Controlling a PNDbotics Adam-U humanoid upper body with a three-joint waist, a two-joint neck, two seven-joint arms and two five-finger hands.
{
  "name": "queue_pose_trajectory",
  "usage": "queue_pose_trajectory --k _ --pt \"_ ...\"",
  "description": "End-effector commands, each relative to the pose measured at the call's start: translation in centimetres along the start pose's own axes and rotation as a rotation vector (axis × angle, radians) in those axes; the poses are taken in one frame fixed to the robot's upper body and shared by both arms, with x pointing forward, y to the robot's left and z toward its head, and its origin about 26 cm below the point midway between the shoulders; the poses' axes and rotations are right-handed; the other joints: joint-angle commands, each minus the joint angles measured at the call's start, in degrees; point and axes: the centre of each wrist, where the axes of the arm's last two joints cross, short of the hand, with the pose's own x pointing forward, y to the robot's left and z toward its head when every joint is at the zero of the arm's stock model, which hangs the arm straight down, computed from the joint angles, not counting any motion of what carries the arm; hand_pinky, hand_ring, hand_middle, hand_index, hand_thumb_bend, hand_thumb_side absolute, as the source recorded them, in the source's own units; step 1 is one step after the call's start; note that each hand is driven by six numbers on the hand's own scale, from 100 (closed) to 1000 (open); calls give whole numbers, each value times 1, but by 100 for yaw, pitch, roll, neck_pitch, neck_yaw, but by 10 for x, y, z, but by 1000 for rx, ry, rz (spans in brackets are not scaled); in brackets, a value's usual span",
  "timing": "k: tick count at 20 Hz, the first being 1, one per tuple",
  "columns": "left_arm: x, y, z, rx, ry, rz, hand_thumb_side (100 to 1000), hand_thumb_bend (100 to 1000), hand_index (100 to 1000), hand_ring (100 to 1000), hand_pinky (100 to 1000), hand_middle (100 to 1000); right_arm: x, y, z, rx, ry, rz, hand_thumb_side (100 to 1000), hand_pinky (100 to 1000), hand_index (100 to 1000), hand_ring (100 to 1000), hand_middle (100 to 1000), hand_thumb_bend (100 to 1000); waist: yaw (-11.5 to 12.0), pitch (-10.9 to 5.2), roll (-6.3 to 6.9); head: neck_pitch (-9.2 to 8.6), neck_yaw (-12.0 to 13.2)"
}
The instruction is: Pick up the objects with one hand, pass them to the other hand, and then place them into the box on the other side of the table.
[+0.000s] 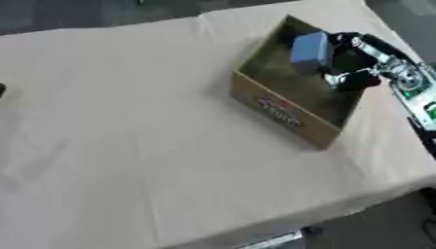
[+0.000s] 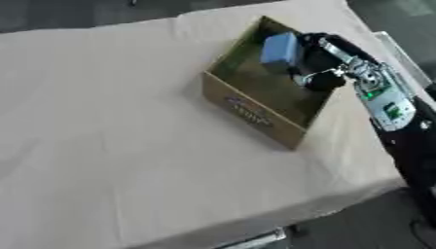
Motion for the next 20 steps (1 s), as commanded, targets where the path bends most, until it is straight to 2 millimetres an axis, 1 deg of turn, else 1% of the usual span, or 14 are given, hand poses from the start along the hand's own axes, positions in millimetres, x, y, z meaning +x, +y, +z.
queue_pose_trajectory --k 1,2,3,6,10,14,15,17,18,19,20 --pt "3 10 -3 26 -17 -10 501 673 843 610 791 738 2 -14 -1 -20 -6 48 221 971 831 816 739 100 -4 -128 69 -10 37" --pt "3 10 -3 25 -17 -9 502 672 843 610 791 738 2 -14 -1 -22 -3 51 235 977 865 841 816 100 -5 -128 69 -10 46" --pt "3 9 -3 24 -17 -8 502 672 844 610 791 739 3 -14 -2 -24 0 54 244 980 886 857 867 100 -5 -128 70 -10 55" --pt "3 9 -3 22 -17 -6 499 669 844 610 791 739 6 -14 -3 -32 -4 79 283 1000 932 893 945 100 -3 -127 73 -10 128" --pt "3 8 -3 20 -16 -4 499 668 843 609 791 738 11 -15 -5 -10 -45 118 304 1000 954 911 976 100 -7 -128 75 -10 172" --pt "4 8 -3 21 -20 -2 497 665 843 608 791 738 8 -14 -5 3 -44 128 319 1000 976 913 1000 100 -8 -133 70 -10 189" --pt "4 8 -3 21 -20 -1 498 665 843 608 791 738 8 -14 -5 4 -45 128 308 1000 986 914 1000 100 -9 -135 67 -10 193" --pt "4 8 -3 20 -17 -1 499 666 843 607 791 738 8 -14 -5 7 -52 130 317 1000 995 916 1000 100 -11 -137 59 -10 204" --pt "4 8 -3 19 -17 0 505 670 842 606 791 737 8 -14 -5 10 -59 133 283 1000 1000 918 1000 100 -10 -138 56 -10 206" --pt "3 7 -3 19 -16 1 506 672 842 606 791 737 9 -14 -6 18 -79 137 100 1000 1000 919 1000 100 -10 -140 53 -10 211" --pt "3 7 -3 19 -16 1 504 672 842 606 791 738 10 -14 -6 25 -108 140 613 1000 1000 921 1000 100 -10 -141 51 -10 215"
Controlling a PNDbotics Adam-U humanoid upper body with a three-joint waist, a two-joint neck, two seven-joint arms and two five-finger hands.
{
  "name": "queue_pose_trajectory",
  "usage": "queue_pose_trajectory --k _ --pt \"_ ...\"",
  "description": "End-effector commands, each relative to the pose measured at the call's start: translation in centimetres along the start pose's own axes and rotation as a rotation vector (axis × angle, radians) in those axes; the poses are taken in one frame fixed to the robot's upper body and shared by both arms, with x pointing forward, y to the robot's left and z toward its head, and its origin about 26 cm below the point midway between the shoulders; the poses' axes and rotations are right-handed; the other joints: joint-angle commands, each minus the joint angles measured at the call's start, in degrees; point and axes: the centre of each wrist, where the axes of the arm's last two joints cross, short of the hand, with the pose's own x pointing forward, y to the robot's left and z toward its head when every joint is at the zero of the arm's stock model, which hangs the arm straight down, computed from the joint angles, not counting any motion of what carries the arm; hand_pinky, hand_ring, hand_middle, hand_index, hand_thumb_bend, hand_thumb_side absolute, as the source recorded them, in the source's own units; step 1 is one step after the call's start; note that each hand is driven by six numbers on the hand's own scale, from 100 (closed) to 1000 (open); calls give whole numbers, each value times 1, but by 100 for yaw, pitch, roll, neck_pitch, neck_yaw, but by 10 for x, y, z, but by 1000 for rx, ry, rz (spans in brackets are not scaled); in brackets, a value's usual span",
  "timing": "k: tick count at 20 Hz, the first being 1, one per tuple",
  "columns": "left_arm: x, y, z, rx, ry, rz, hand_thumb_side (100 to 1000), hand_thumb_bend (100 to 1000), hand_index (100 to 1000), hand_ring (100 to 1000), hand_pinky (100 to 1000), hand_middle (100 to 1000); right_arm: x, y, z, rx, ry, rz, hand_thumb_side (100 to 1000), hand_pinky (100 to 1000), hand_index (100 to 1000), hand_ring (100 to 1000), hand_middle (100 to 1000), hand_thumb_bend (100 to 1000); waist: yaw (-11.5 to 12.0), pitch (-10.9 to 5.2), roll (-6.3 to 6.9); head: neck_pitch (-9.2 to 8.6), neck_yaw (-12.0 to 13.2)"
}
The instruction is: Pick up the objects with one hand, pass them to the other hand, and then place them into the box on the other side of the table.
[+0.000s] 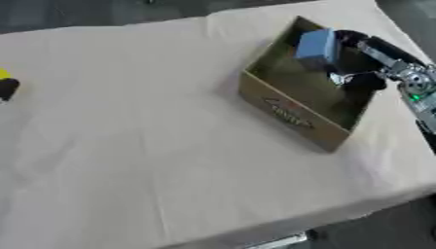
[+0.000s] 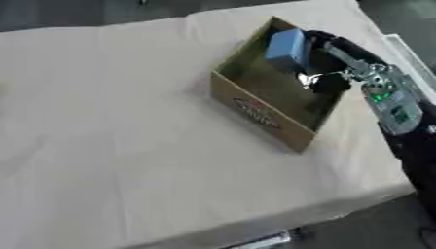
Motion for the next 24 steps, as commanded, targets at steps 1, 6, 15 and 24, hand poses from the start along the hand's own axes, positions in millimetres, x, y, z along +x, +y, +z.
queue_pose_trajectory --k 1,6,15,24 --pt "4 8 -3 19 -20 -4 503 671 842 606 791 738 3 -16 0 -11 -73 45 726 1000 1000 924 1000 100 -5 -142 50 -10 33" --pt "4 7 -4 19 -19 -4 504 670 840 605 790 737 -1 -17 1 -2 -108 56 101 1000 1000 932 1000 100 -6 -144 49 -10 24" --pt "4 7 -4 19 -16 1 503 656 839 602 790 737 -2 -17 1 -45 -26 14 267 1000 1000 919 1000 100 -10 -145 50 -10 22" --pt "4 8 -4 24 -14 0 505 659 836 600 789 734 -1 -16 3 -28 -106 37 899 1000 1000 935 1000 100 -6 -145 34 -10 22"
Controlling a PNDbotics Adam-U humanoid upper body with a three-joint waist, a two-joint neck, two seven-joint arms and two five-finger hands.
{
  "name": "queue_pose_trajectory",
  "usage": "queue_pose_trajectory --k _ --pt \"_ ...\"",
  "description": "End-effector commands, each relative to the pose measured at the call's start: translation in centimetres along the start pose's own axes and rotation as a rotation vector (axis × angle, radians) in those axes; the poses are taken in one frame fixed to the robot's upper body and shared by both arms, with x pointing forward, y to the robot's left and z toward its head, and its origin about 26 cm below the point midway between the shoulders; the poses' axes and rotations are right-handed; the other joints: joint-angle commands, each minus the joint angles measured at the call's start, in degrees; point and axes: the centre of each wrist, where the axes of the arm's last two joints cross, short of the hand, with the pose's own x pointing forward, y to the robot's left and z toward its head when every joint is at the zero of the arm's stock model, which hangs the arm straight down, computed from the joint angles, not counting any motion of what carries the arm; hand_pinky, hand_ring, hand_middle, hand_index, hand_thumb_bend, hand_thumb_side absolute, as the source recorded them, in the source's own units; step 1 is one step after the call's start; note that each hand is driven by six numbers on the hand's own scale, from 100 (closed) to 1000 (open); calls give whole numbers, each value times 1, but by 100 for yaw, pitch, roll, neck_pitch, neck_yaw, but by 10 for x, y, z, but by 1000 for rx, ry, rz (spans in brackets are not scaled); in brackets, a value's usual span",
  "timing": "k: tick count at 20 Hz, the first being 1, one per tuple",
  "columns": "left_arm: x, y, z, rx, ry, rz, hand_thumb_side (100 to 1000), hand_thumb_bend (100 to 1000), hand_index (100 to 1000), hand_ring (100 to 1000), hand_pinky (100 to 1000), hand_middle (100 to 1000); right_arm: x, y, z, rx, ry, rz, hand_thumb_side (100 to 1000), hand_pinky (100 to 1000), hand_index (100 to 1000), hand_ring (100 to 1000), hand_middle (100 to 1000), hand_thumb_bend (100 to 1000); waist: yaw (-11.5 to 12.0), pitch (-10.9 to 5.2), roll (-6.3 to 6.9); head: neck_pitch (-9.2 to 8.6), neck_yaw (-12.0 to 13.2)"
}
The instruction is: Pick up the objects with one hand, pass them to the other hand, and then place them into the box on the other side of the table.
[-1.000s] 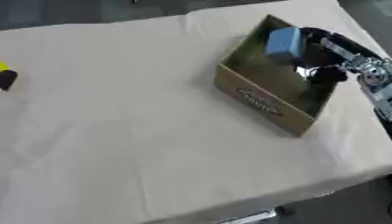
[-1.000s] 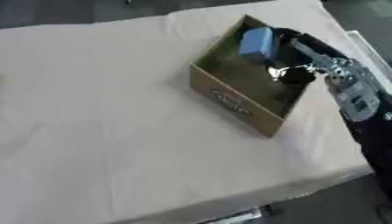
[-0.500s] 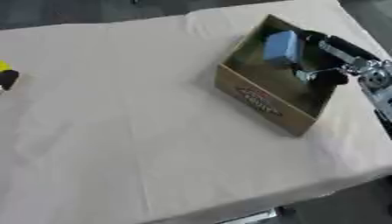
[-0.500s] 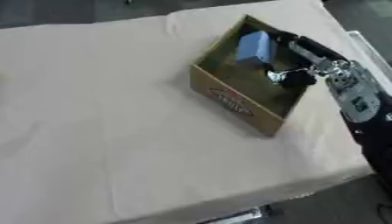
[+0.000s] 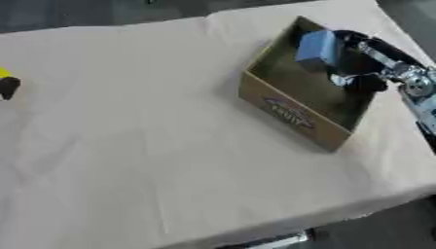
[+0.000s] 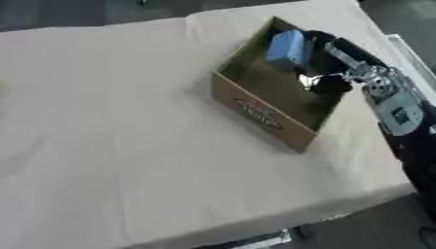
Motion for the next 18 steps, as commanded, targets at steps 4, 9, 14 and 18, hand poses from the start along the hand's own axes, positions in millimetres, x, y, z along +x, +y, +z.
queue_pose_trajectory --k 4,9,14,18 --pt "4 8 -4 22 -19 -5 504 659 836 600 789 734 0 -21 3 -43 -68 61 981 1000 1000 963 1000 100 5 -141 33 -10 2" --pt "4 8 -4 24 -17 -1 509 655 833 598 789 733 -4 -18 4 -45 -76 57 904 1000 1000 972 1000 100 18 -126 24 -10 -1" --pt "3 9 -4 26 -16 1 506 650 832 597 789 733 -7 -20 5 -64 -14 72 253 1000 1000 941 1000 100 21 -120 20 -10 11" --pt "3 8 -3 24 -13 3 511 648 831 596 789 733 -2 -20 3 -192 14 -17 203 1000 911 920 956 100 21 -119 19 -10 7"
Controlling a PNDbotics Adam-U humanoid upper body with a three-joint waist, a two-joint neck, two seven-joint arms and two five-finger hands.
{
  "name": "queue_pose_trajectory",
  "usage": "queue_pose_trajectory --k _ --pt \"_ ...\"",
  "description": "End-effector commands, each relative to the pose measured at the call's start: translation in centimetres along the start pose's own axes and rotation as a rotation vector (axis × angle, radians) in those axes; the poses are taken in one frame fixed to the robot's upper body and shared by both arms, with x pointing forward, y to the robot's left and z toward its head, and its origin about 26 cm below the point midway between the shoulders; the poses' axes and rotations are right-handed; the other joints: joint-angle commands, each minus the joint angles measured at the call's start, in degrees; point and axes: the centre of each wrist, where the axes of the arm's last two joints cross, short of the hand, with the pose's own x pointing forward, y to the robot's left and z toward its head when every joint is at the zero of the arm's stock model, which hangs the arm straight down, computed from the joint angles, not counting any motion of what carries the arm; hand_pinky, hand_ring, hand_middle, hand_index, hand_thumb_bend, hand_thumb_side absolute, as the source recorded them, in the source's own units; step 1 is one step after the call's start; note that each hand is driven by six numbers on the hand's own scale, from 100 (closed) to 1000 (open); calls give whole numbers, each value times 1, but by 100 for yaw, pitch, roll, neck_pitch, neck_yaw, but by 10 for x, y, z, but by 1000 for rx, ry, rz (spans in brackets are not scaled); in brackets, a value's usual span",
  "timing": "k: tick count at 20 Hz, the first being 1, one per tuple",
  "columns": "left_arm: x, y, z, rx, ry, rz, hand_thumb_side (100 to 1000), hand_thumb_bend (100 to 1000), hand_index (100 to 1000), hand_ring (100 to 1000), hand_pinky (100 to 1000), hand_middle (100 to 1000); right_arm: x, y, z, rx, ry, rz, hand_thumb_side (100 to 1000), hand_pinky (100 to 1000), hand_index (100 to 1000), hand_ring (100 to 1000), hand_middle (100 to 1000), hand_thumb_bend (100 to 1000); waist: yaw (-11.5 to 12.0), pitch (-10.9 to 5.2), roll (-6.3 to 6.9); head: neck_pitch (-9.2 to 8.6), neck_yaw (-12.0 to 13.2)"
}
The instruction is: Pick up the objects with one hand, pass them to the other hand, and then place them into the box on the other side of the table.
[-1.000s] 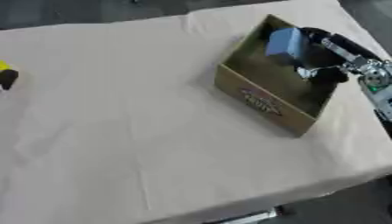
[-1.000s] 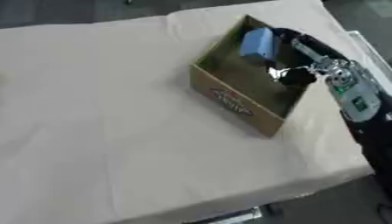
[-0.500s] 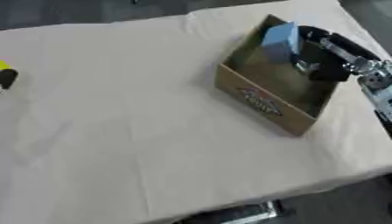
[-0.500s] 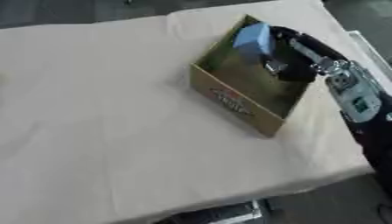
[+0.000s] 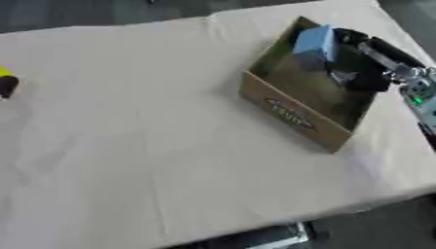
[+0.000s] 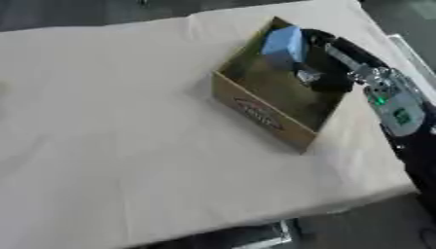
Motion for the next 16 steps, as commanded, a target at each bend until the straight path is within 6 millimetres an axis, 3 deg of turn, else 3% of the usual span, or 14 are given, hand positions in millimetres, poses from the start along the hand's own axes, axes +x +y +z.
queue_pose_trajectory --k 1,2,3,4,5,6,10,12,16 --pt "3 8 -3 19 -18 -7 511 648 830 596 789 733 4 -18 -1 -107 5 -32 203 1000 800 917 928 100 2 -118 20 -10 7" --pt "3 8 -3 19 -18 -7 512 648 830 596 789 732 4 -17 -1 -121 3 -67 203 1000 808 932 935 100 2 -118 20 -10 5" --pt "3 8 -3 19 -19 -6 511 649 830 596 788 732 4 -16 -1 -126 -6 -103 198 1000 874 944 957 100 4 -118 21 -10 2" --pt "3 8 -4 19 -19 -6 510 649 830 595 788 732 5 -15 -1 -114 -31 -129 395 1000 986 953 977 100 7 -117 23 -10 -2" --pt "4 8 -4 19 -20 -6 509 650 829 595 788 732 6 -16 -1 -96 -72 -131 587 1000 1000 954 986 100 8 -117 26 -10 -4" --pt "3 8 -4 19 -19 -7 512 652 829 595 788 731 6 -17 -1 -73 -107 -116 659 1000 1000 956 993 100 7 -116 28 -10 -4" --pt "3 8 -3 21 -15 -4 513 652 827 594 787 731 3 -20 1 -8 -159 -19 736 1000 978 961 992 100 -3 -116 33 -10 16" --pt "3 8 -3 20 -14 -2 515 650 826 594 787 731 2 -21 1 -37 -157 -10 733 1000 899 949 960 100 -7 -116 34 -10 23" --pt "3 8 -3 18 -16 1 512 646 824 594 787 732 1 -23 0 -153 -139 -45 766 1000 540 959 868 100 -7 -116 40 -10 28"
